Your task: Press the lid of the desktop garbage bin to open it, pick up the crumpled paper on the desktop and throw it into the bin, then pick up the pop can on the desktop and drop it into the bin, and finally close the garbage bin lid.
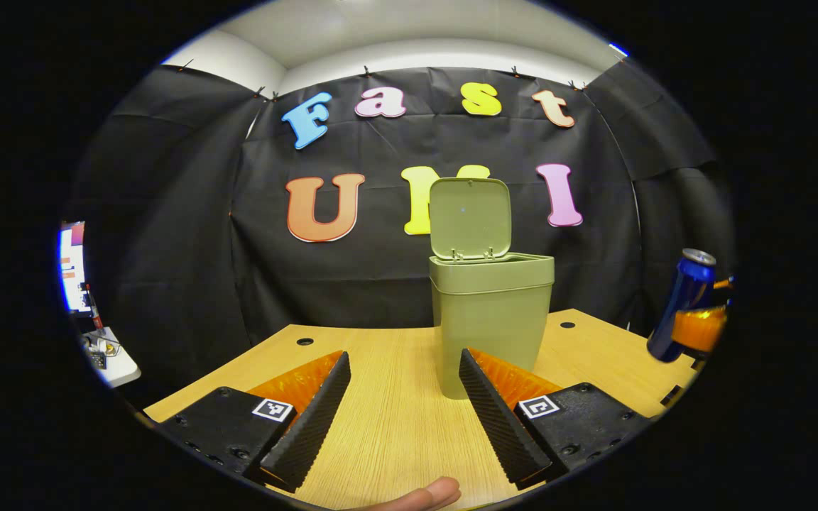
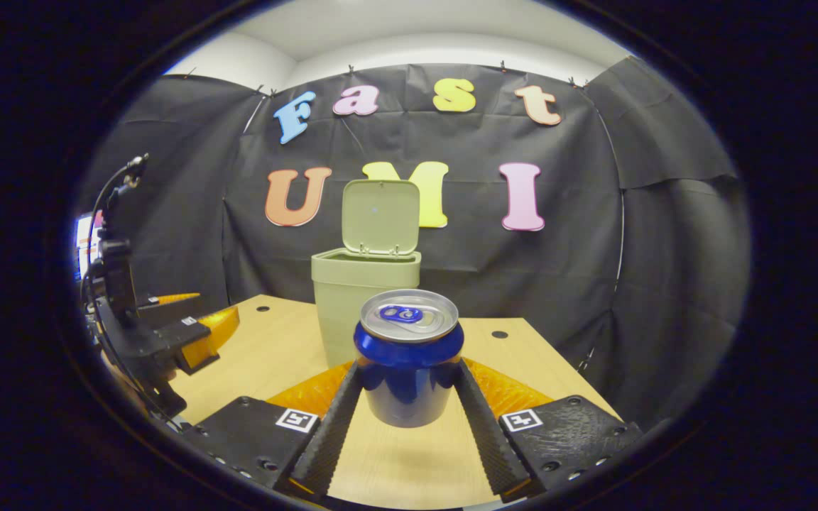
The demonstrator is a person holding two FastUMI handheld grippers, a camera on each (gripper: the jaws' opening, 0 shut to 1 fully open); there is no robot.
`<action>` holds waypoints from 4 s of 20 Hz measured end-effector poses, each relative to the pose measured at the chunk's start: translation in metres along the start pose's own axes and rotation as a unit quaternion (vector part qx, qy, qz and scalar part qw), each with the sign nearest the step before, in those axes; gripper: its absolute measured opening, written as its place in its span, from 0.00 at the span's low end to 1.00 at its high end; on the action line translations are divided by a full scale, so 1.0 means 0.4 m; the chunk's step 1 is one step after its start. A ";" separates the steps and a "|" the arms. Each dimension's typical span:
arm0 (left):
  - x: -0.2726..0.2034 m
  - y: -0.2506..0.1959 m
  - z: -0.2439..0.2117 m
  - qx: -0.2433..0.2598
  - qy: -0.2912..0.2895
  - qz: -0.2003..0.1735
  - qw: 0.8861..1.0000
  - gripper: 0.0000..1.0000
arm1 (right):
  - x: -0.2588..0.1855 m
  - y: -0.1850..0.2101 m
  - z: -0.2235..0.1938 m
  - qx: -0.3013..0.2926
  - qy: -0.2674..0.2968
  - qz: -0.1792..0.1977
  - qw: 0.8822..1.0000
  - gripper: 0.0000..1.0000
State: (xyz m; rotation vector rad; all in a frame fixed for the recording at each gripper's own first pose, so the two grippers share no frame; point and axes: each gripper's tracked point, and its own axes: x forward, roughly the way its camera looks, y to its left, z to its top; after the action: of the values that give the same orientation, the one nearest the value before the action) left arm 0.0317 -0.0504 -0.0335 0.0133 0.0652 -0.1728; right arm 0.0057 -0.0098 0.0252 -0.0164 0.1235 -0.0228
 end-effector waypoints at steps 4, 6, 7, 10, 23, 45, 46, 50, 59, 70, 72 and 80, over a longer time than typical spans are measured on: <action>-0.004 0.047 0.005 -0.003 -0.003 0.017 1.000 0.99 | -0.002 0.049 0.133 -0.028 -0.025 0.001 0.999 0.79; -0.003 0.063 0.002 -0.012 0.001 0.021 1.000 0.99 | 0.003 0.083 0.186 -0.036 -0.026 0.012 0.999 0.79; -0.003 0.065 -0.001 -0.013 0.005 0.020 1.000 0.99 | 0.009 0.109 0.224 -0.037 -0.031 0.024 0.999 0.78; -0.010 0.071 -0.001 -0.017 0.007 0.017 1.000 0.99 | 0.035 0.140 0.328 -0.030 -0.046 0.039 0.998 0.79; -0.024 0.036 0.007 -0.029 0.007 -0.015 0.999 0.99 | 0.396 0.149 0.617 0.019 0.005 -0.003 1.000 0.78; 0.002 0.079 -0.019 -0.037 0.022 -0.012 0.999 0.99 | 0.734 0.228 0.528 0.027 0.106 -0.042 0.993 0.80; 0.000 0.074 -0.018 -0.036 0.022 -0.014 0.999 0.99 | 0.733 0.228 0.525 0.029 0.107 -0.040 0.993 0.80; -0.002 0.061 -0.018 -0.027 0.021 -0.021 0.999 0.99 | 0.735 0.224 0.521 0.040 0.110 -0.043 0.992 0.81; 0.003 0.059 -0.025 -0.037 0.029 -0.029 0.998 0.99 | 0.751 0.197 0.546 0.035 0.099 -0.054 0.993 0.82; 0.055 0.120 -0.078 -0.033 0.054 0.003 0.998 1.00 | 0.795 0.238 0.746 0.015 0.038 -0.013 0.999 0.93; 0.072 0.137 -0.106 -0.038 0.068 0.010 0.997 1.00 | 0.819 0.241 0.774 0.014 0.026 -0.009 1.000 0.93; 0.113 0.237 -0.160 -0.035 0.094 0.061 0.993 1.00 | 0.960 0.245 0.805 0.008 0.037 -0.020 0.999 0.93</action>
State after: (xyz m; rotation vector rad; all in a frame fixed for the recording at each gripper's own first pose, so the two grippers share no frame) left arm 0.0883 0.0365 -0.0996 -0.0356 0.2585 -0.0475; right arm 0.4287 0.0840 0.2957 -0.0021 0.1966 -0.0650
